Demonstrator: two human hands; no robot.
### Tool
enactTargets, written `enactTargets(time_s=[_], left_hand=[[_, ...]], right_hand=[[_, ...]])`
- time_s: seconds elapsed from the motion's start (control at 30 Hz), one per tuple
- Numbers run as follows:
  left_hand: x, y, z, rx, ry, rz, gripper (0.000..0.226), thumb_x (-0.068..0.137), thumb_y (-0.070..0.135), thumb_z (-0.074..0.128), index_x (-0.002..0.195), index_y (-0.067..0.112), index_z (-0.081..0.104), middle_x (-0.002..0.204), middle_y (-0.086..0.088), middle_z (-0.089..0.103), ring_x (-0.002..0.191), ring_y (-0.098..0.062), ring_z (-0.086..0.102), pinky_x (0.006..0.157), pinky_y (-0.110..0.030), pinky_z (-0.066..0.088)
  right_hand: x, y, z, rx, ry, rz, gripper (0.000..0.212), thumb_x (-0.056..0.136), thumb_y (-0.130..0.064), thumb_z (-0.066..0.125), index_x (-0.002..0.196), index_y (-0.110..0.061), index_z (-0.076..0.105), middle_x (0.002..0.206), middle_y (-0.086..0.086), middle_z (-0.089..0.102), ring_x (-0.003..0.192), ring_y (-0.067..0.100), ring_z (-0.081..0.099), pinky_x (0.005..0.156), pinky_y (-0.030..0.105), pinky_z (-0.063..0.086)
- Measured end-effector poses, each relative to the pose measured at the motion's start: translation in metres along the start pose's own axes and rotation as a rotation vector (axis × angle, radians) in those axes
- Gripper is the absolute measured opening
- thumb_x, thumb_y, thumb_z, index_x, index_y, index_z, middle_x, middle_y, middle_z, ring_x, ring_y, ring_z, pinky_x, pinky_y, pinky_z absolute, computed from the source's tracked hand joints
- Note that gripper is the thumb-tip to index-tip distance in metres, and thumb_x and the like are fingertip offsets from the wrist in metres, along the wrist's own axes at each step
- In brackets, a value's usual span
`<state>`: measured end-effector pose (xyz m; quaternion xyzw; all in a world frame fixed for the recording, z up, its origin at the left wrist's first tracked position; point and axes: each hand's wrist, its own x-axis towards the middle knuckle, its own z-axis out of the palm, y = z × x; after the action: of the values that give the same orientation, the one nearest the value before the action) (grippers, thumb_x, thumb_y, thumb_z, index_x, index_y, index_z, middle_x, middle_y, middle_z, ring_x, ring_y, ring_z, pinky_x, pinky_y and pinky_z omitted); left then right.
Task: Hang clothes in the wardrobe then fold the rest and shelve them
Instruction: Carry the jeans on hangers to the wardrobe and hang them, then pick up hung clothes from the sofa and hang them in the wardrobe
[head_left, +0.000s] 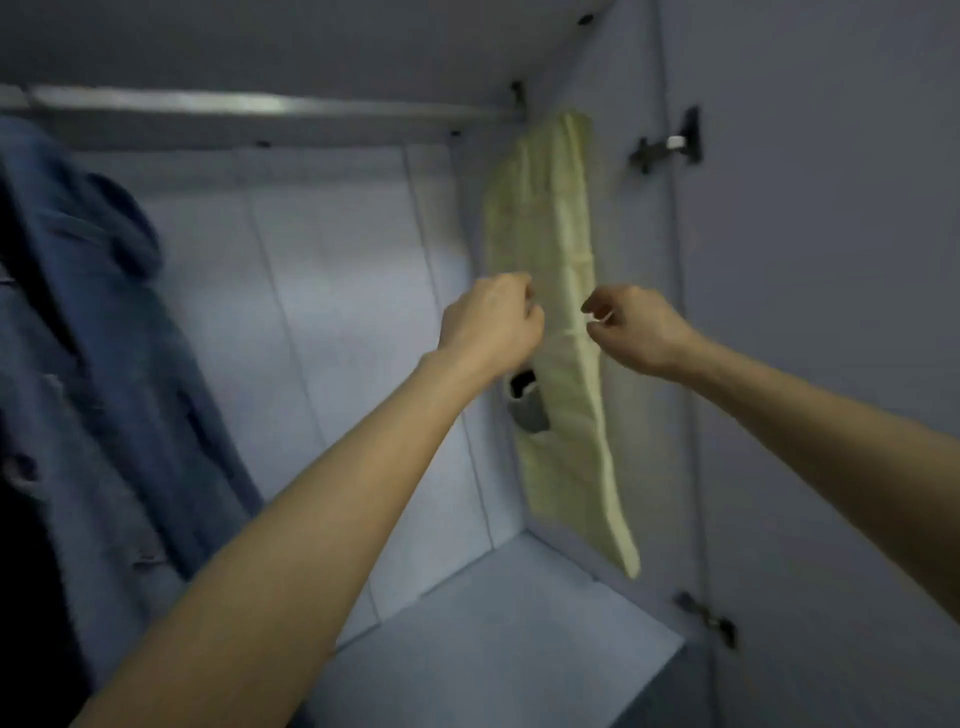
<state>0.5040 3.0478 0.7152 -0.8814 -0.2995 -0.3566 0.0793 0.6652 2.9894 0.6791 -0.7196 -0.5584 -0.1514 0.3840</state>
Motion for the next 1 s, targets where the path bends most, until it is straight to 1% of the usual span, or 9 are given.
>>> enactTargets(time_s=[0.13,0.23,0.37,0.43,0.5,0.6,0.77,0.9,1.0], left_hand=[[-0.035,0.093,0.102,-0.166,-0.242,0.180,0.027,0.089,0.025,0.048,0.109,0.016,0.064,0.109,-0.008,0.068,0.106,-0.030,0.061,0.086,-0.038,0.051],[-0.080,0.192,0.160,-0.258,-0.446,0.324,0.028,0.090,0.026,0.047,0.109,0.016,0.064,0.110,-0.008,0.068,0.105,-0.031,0.062,0.087,-0.042,0.052],[-0.152,0.321,0.201,-0.337,-0.622,0.557,0.032,0.094,0.030,0.046,0.120,0.018,0.060,0.115,-0.006,0.065,0.106,-0.031,0.060,0.087,-0.043,0.052],[-0.193,0.386,0.211,-0.384,-0.684,0.696,0.031,0.095,0.035,0.048,0.119,0.020,0.059,0.111,-0.003,0.066,0.101,-0.028,0.061,0.082,-0.042,0.053],[-0.230,0.449,0.219,-0.422,-0.741,0.821,0.030,0.095,0.037,0.048,0.118,0.022,0.059,0.110,0.000,0.065,0.100,-0.026,0.061,0.076,-0.038,0.052],[-0.275,0.546,0.226,-0.368,-0.872,0.990,0.032,0.097,0.039,0.047,0.124,0.023,0.056,0.116,0.000,0.062,0.103,-0.024,0.059,0.069,-0.033,0.044],[-0.314,0.680,0.258,-0.172,-1.135,1.206,0.037,0.097,0.035,0.046,0.128,0.017,0.055,0.123,-0.005,0.059,0.107,-0.025,0.057,0.082,-0.037,0.051],[-0.329,0.750,0.282,-0.086,-1.208,1.278,0.039,0.099,0.029,0.045,0.133,0.011,0.052,0.131,-0.007,0.056,0.114,-0.026,0.055,0.078,-0.031,0.045],[-0.322,0.809,0.310,-0.005,-1.208,1.371,0.033,0.098,0.029,0.046,0.122,0.009,0.058,0.118,-0.007,0.060,0.101,-0.024,0.058,0.069,-0.031,0.043]], right_hand=[[-0.116,0.099,-0.044,-0.184,-0.067,0.239,0.034,0.094,-0.017,0.050,0.126,-0.007,0.055,0.126,0.014,0.058,0.111,0.030,0.056,0.092,0.037,0.047],[-0.218,0.155,-0.094,-0.293,-0.085,0.468,0.034,0.096,-0.019,0.049,0.129,-0.008,0.053,0.129,0.011,0.055,0.111,0.029,0.056,0.084,0.034,0.045],[-0.346,0.204,-0.155,-0.359,-0.082,0.720,0.029,0.091,-0.016,0.051,0.118,-0.009,0.059,0.117,0.013,0.063,0.108,0.031,0.058,0.086,0.032,0.043],[-0.413,0.226,-0.188,-0.363,-0.082,0.844,0.026,0.088,-0.011,0.048,0.110,-0.005,0.062,0.108,0.017,0.066,0.104,0.034,0.059,0.092,0.042,0.046],[-0.476,0.246,-0.221,-0.367,-0.077,0.983,0.025,0.088,-0.010,0.048,0.108,-0.004,0.062,0.105,0.015,0.067,0.099,0.032,0.061,0.086,0.043,0.049],[-0.564,0.285,-0.271,-0.407,-0.042,1.134,0.028,0.089,-0.012,0.048,0.113,-0.009,0.062,0.108,0.010,0.068,0.100,0.027,0.062,0.082,0.035,0.051],[-0.672,0.354,-0.348,-0.457,-0.206,1.345,0.032,0.090,-0.015,0.048,0.120,-0.012,0.060,0.116,0.010,0.065,0.105,0.029,0.060,0.084,0.036,0.050],[-0.718,0.407,-0.389,-0.484,-0.425,1.450,0.035,0.092,-0.019,0.050,0.125,-0.010,0.057,0.122,0.012,0.061,0.110,0.031,0.057,0.087,0.036,0.048],[-0.739,0.460,-0.410,-0.508,-0.479,1.505,0.035,0.093,-0.021,0.052,0.125,-0.008,0.056,0.124,0.014,0.059,0.111,0.032,0.057,0.090,0.037,0.049]])
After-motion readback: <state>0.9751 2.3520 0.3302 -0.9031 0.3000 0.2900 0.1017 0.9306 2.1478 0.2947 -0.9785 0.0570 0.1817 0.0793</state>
